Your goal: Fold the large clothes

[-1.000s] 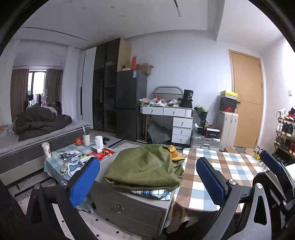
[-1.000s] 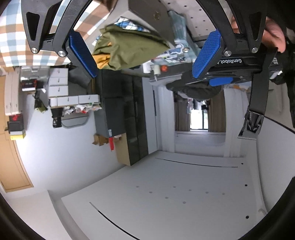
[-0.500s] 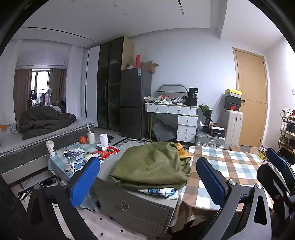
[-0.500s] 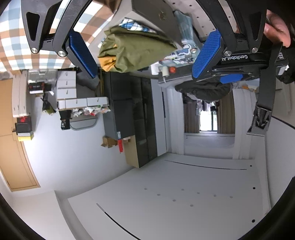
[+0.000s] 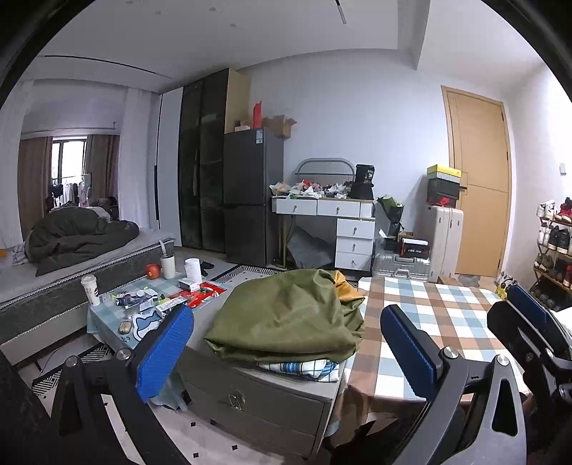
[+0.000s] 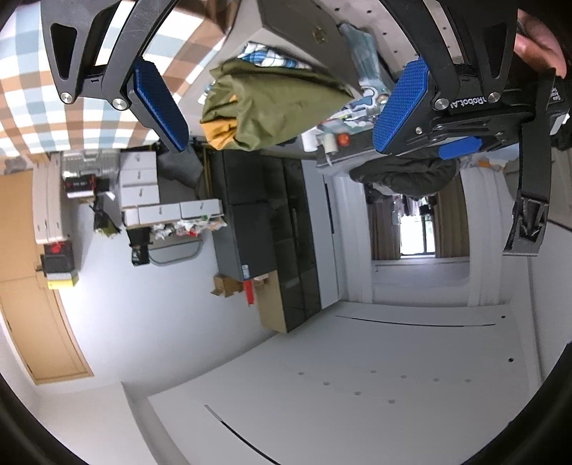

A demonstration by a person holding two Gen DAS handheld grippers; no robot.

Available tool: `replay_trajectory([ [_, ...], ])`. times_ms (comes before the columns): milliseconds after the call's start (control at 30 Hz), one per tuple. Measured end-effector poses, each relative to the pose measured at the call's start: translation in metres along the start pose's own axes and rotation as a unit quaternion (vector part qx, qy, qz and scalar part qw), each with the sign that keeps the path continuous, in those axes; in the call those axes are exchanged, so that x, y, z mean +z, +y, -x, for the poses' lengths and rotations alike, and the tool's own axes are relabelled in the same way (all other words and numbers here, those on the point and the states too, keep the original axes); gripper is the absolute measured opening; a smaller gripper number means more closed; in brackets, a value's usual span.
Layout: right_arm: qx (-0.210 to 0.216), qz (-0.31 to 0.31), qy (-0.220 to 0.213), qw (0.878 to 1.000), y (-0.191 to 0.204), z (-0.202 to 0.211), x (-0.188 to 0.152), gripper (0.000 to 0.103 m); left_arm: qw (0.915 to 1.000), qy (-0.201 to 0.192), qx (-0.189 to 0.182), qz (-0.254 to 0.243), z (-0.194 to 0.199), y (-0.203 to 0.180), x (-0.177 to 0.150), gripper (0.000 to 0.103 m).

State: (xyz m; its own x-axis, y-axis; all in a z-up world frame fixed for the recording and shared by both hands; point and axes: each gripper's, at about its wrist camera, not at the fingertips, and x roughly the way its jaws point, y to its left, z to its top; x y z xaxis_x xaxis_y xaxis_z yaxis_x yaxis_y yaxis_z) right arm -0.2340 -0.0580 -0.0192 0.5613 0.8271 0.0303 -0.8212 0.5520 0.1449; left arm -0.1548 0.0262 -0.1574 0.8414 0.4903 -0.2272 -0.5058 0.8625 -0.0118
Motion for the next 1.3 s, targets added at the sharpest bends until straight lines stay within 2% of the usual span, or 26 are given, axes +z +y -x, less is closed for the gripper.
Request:
replay_trajectory([
  [167,-0.021,0.01,-0.001,1.0,0.002,0.004,-0.003,0.103,1.0,0.004,0.001,0.0,0.0,0.001,0.003,0.102],
  [467,-0.007,0.023,-0.01,1.0,0.012,0.009,-0.003,0.103,1.0,0.008,0.001,0.002,-0.002,0.0,0.007,0.102],
  [1300,-0.035,0.036,-0.038,0.998,0.02,0.017,-0.006,0.103,0.9999,0.012,-0.006,-0.005,-0.006,-0.004,0.003,0.102],
])
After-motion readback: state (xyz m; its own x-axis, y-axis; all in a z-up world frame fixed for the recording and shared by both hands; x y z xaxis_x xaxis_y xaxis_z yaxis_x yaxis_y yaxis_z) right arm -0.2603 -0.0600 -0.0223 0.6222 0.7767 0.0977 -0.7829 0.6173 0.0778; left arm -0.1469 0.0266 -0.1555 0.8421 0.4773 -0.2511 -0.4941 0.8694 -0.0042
